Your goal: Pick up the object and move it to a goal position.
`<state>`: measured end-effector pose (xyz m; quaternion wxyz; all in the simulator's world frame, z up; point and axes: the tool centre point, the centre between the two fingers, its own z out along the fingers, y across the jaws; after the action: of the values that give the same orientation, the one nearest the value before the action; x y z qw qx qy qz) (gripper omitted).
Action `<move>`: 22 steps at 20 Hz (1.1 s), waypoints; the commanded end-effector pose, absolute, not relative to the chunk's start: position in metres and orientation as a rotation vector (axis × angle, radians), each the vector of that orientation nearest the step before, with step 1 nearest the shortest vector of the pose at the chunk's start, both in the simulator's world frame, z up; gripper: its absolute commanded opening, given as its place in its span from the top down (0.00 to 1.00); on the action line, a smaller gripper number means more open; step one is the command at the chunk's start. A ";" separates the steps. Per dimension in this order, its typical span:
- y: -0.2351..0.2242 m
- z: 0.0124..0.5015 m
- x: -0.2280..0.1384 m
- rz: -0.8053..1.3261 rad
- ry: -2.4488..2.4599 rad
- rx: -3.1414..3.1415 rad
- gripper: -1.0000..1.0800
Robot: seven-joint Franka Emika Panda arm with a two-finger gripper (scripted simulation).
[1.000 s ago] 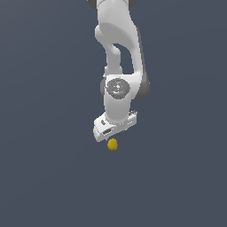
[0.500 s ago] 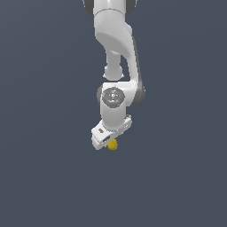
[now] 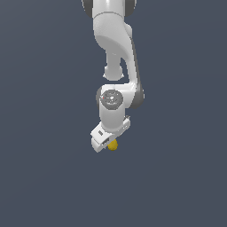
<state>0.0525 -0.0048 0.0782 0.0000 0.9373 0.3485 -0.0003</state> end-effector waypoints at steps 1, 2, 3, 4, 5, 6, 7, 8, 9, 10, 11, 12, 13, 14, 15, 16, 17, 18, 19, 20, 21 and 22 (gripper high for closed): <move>-0.005 0.075 0.052 -0.001 1.095 2.945 0.04; -0.005 0.073 0.052 -0.001 1.096 2.944 0.04; -0.005 0.069 0.052 -0.001 1.096 2.944 0.04; -0.005 0.065 0.052 -0.001 1.097 2.944 0.04; -0.005 0.061 0.052 -0.001 1.097 2.944 0.04; -0.005 0.055 0.052 -0.001 1.098 2.943 0.04; -0.005 0.049 0.052 -0.001 1.099 2.943 0.04; -0.005 0.044 0.051 -0.001 1.099 2.943 0.04; -0.005 0.039 0.051 0.000 1.100 2.943 0.04; -0.005 0.036 0.051 0.000 1.101 2.942 0.04; -0.005 0.032 0.051 0.000 1.101 2.942 0.04; -0.005 0.030 0.052 0.000 1.101 2.942 0.04; -0.005 0.029 0.052 0.000 1.101 2.942 0.04; -0.005 0.028 0.052 0.000 1.101 2.942 0.04; -0.005 0.028 0.053 0.000 1.101 2.942 0.04; -0.005 0.028 0.053 0.000 1.101 2.942 0.04; -0.005 0.028 0.053 0.000 1.101 2.942 1.00; -0.005 0.028 0.053 0.000 1.101 2.942 1.00; -0.005 0.028 0.053 0.000 1.101 2.942 1.00; -0.005 0.028 0.053 0.000 1.101 2.942 1.00; -0.005 0.028 0.053 0.000 1.101 2.942 1.00; -0.005 0.028 0.053 0.000 1.101 2.942 1.00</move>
<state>0.0525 -0.0053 0.0282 0.0000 0.9366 0.3504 -0.0003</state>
